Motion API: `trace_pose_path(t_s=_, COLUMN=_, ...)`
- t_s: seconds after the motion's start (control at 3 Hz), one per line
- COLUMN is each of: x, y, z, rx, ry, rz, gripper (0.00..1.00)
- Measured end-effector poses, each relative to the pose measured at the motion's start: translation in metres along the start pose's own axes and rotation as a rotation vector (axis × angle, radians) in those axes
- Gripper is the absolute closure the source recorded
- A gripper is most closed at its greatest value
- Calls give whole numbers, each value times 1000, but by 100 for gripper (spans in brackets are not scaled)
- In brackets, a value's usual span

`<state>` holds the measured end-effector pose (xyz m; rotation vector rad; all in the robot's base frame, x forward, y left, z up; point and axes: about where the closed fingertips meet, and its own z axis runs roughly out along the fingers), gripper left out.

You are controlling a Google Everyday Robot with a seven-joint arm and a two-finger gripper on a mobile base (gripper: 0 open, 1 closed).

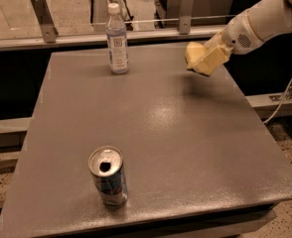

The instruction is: Pick sponge

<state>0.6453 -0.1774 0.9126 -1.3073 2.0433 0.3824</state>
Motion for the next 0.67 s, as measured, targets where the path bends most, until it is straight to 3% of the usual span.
trace_pose_path(t_s=0.33, x=-22, y=0, z=-36, rx=14, ry=-87, rz=-40, gripper=100)
trace_pose_path(t_s=0.67, x=-25, y=-1, z=-38, rx=16, ry=-95, rz=-43, gripper=100)
